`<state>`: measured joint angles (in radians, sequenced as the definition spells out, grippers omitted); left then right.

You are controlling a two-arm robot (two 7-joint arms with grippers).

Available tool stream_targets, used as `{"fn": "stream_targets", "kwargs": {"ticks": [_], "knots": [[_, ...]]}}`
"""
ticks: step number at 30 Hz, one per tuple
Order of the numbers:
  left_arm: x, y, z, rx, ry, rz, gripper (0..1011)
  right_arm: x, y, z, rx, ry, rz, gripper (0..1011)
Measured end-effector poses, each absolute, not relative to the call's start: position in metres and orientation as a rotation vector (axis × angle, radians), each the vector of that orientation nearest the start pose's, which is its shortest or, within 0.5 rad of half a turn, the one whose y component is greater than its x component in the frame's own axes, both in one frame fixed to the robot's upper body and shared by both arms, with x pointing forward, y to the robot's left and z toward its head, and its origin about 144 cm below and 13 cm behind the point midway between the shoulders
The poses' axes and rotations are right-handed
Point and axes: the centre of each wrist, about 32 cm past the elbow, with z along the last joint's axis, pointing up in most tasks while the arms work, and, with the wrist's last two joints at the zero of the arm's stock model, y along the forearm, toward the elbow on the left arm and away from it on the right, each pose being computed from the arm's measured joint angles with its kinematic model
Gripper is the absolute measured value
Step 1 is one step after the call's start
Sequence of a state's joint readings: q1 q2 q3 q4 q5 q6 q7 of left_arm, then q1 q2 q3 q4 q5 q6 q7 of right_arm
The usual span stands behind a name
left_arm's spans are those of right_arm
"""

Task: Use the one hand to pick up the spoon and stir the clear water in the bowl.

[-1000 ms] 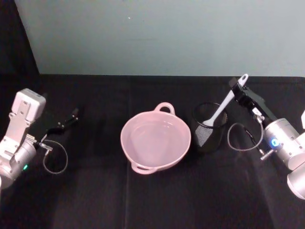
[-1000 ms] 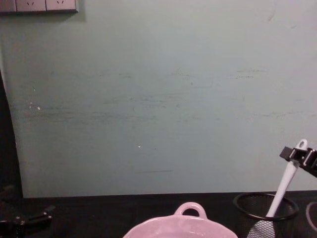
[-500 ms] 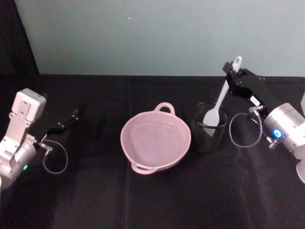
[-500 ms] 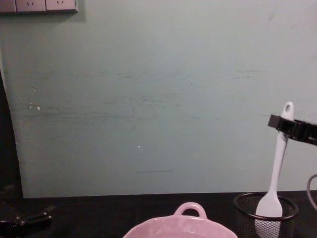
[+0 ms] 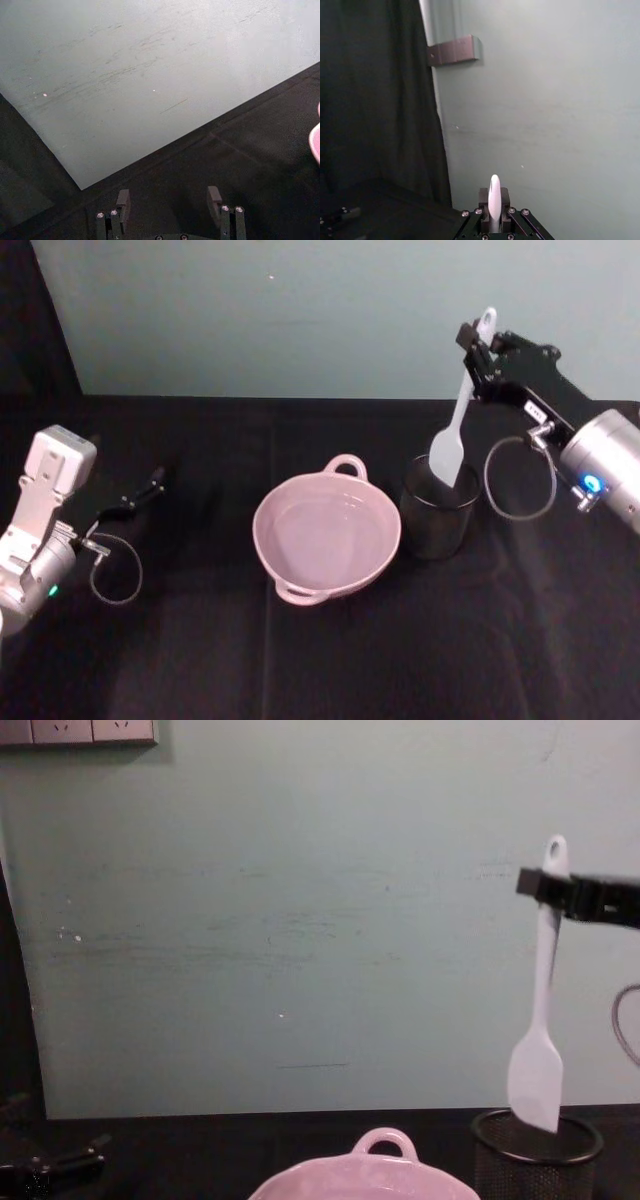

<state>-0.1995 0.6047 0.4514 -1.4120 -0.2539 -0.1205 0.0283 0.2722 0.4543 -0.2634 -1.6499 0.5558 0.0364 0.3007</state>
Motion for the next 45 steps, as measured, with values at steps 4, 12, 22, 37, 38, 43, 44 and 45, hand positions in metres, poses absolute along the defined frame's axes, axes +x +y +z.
{"fn": "stream_targets", "kwargs": {"ticks": [4, 12, 22, 37, 38, 43, 44, 45], "knots": [[0.489, 0.31, 1.14, 0.305, -0.285, 1.248, 1011, 0.513, -0.268, 1.264, 0.162, -0.124, -0.964, 121], [0.489, 0.31, 1.14, 0.304, -0.285, 1.248, 1011, 0.513, -0.265, 1.271, 0.139, -0.132, -0.952, 121], [0.489, 0.31, 1.14, 0.304, -0.285, 1.248, 1011, 0.513, -0.265, 1.271, 0.141, -0.132, -0.951, 121], [0.489, 0.31, 1.14, 0.305, -0.285, 1.248, 1011, 0.509, -0.267, 1.271, 0.134, -0.141, -0.945, 121], [0.489, 0.31, 1.14, 0.304, -0.285, 1.248, 1011, 0.509, -0.266, 1.271, 0.133, -0.141, -0.941, 121], [0.489, 0.31, 1.14, 0.304, -0.285, 1.248, 1011, 0.51, -0.249, 1.268, 0.136, -0.135, -0.892, 121], [0.489, 0.31, 1.14, 0.304, -0.285, 1.248, 1011, 0.51, -0.246, 1.267, 0.135, -0.134, -0.884, 121], [0.489, 0.31, 1.14, 0.304, -0.285, 1.248, 1011, 0.511, -0.243, 1.266, 0.137, -0.133, -0.877, 121]]}}
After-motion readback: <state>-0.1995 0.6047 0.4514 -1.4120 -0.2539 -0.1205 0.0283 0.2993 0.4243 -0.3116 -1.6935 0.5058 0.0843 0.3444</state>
